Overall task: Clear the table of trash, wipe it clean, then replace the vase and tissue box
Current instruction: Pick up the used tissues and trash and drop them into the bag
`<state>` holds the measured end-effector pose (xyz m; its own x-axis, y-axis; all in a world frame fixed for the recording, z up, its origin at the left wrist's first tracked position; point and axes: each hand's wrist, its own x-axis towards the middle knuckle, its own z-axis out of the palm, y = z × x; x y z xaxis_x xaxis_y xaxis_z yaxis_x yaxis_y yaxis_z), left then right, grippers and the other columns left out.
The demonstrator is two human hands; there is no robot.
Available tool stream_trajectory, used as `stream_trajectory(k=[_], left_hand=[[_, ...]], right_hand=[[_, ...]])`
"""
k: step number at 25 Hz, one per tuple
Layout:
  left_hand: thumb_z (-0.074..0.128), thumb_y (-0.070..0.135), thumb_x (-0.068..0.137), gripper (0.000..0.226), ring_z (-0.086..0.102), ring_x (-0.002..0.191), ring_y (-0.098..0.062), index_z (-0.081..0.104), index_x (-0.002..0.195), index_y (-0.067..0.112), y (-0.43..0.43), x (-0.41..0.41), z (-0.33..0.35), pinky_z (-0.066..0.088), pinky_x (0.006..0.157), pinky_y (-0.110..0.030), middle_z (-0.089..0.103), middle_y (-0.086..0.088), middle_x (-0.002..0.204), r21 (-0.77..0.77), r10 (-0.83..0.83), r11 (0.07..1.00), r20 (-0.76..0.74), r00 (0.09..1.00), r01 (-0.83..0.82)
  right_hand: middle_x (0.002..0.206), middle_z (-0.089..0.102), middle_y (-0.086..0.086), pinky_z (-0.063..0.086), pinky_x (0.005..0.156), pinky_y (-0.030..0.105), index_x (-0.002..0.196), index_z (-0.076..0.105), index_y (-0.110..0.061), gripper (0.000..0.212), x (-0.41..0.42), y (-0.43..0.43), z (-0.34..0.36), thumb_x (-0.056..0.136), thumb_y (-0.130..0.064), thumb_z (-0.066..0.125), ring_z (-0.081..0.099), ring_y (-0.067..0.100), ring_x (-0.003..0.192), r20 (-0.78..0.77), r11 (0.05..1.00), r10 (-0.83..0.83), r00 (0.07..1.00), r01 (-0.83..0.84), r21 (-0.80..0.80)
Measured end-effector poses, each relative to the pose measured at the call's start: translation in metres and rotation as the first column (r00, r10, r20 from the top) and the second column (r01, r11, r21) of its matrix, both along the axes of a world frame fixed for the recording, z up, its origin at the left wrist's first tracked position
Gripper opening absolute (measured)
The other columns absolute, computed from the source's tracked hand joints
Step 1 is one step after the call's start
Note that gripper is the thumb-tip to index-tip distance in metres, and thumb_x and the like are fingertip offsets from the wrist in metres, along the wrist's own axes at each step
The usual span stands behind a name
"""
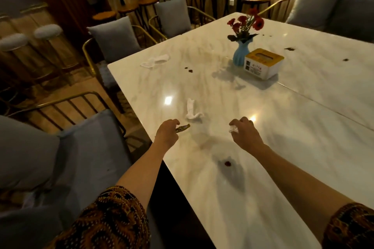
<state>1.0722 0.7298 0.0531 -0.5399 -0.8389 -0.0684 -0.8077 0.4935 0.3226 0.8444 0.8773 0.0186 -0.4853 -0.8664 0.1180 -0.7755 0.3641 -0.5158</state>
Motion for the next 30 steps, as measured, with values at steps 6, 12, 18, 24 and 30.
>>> stream_trajectory(k=[6,12,18,24,30], left_hand=[[0.048,-0.011,0.078,0.05,0.054,0.107,-0.031,0.054,0.124,0.006,0.003,-0.018,0.015,0.042,0.087,-0.033,0.059,-0.015,0.113,-0.047,-0.137,0.99,-0.048,0.989,0.135],[0.05,-0.012,0.079,0.052,0.05,0.118,-0.033,0.05,0.129,0.003,-0.048,-0.047,-0.007,0.039,0.097,-0.033,0.05,-0.017,0.128,0.009,-0.311,0.95,0.01,0.95,0.311],[0.05,-0.002,0.087,0.042,0.051,0.116,-0.036,0.047,0.129,-0.001,-0.147,-0.083,-0.045,0.041,0.097,-0.042,0.04,-0.018,0.135,0.111,-0.583,0.812,0.154,0.798,0.573],[0.054,0.005,0.088,0.019,0.055,0.106,-0.029,0.06,0.106,0.005,-0.196,-0.088,-0.07,0.043,0.087,-0.031,0.054,-0.015,0.119,0.213,-0.656,0.754,0.205,0.726,0.621],[0.05,0.01,0.092,0.023,0.055,0.108,-0.033,0.062,0.105,-0.005,-0.257,-0.095,-0.046,0.038,0.088,-0.032,0.059,-0.023,0.113,0.093,-0.578,0.816,0.146,0.803,0.57]], right_hand=[[0.106,0.054,0.017,0.045,0.074,0.036,0.112,0.063,-0.009,0.024,-0.002,0.011,0.026,0.088,-0.009,0.058,0.05,0.034,0.098,-0.036,0.995,-0.076,0.996,0.073,-0.064],[0.107,0.053,0.014,0.049,0.074,0.039,0.111,0.063,-0.01,0.026,0.006,-0.041,0.019,0.086,-0.007,0.059,0.05,0.032,0.098,-0.047,0.998,-0.063,0.997,0.062,-0.031],[0.107,0.053,0.01,0.049,0.075,0.04,0.112,0.062,-0.013,0.025,0.003,-0.122,-0.005,0.087,-0.012,0.057,0.049,0.031,0.099,-0.017,0.975,-0.218,0.976,0.218,0.043],[0.106,0.055,0.011,0.05,0.074,0.039,0.109,0.064,-0.012,0.024,-0.007,-0.165,-0.006,0.086,-0.01,0.059,0.05,0.032,0.097,-0.024,0.948,-0.305,0.952,0.306,0.089],[0.107,0.054,0.011,0.048,0.075,0.037,0.111,0.063,-0.011,0.024,-0.027,-0.227,0.005,0.088,-0.011,0.057,0.048,0.03,0.1,-0.026,0.957,-0.276,0.961,0.277,0.089]])
